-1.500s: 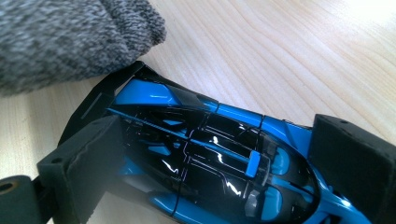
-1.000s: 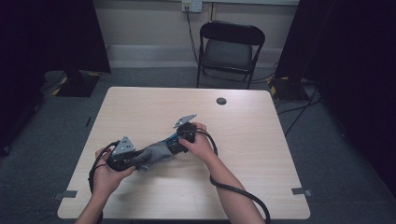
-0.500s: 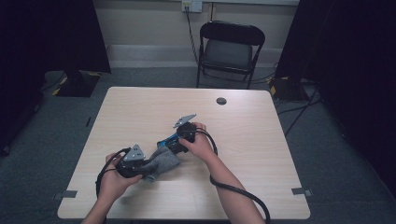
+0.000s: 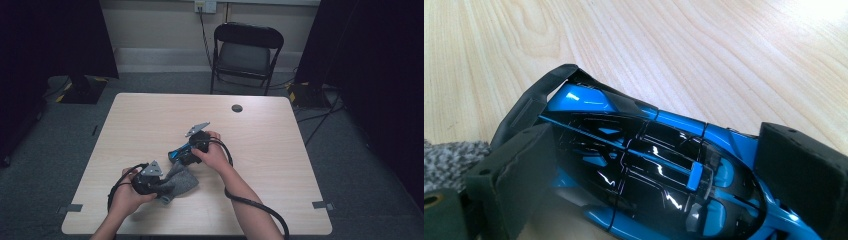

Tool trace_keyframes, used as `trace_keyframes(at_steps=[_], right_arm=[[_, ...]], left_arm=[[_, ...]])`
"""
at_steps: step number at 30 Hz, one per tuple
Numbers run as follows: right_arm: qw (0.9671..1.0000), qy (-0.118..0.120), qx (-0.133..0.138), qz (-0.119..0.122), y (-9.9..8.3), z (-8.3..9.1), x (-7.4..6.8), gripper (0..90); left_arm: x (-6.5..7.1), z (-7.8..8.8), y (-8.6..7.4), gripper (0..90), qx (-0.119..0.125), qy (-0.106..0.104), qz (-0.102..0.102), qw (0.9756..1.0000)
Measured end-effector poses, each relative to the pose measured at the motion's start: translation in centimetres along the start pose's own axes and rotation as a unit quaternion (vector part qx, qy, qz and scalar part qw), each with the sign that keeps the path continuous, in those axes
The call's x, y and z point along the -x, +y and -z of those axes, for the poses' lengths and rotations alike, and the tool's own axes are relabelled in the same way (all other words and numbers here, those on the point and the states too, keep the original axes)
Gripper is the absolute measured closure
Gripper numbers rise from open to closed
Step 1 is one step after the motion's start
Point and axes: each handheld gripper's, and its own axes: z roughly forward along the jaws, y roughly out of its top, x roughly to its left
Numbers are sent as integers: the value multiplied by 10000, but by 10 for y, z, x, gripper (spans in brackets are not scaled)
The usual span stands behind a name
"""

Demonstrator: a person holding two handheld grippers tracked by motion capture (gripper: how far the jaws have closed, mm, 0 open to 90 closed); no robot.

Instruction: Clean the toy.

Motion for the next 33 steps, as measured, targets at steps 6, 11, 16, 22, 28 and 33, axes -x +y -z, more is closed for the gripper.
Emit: trace_keyframes(at_steps=[6,11,16,22,28,33], right_arm=[[10000,-3,8,1,0,0,0,28],[10000,-1,3,-1,0,0,0,28],[10000,2,3,4,0,0,0,28],[10000,-1,14,3,0,0,0,28],[10000,2,8,5,0,0,0,28],[10000,-1,3,7,0,0,0,28]], left_arm=[[1,-3,-1,693,31,-126,6,9999],[3,-5,1,692,13,-212,-1,9998],[-5,-1,0,693,-5,5,74,10000],[-19,7,-4,694,-4,305,268,9992],[-32,11,-7,699,71,662,281,9974],[-40,12,-8,701,104,857,350,9957]])
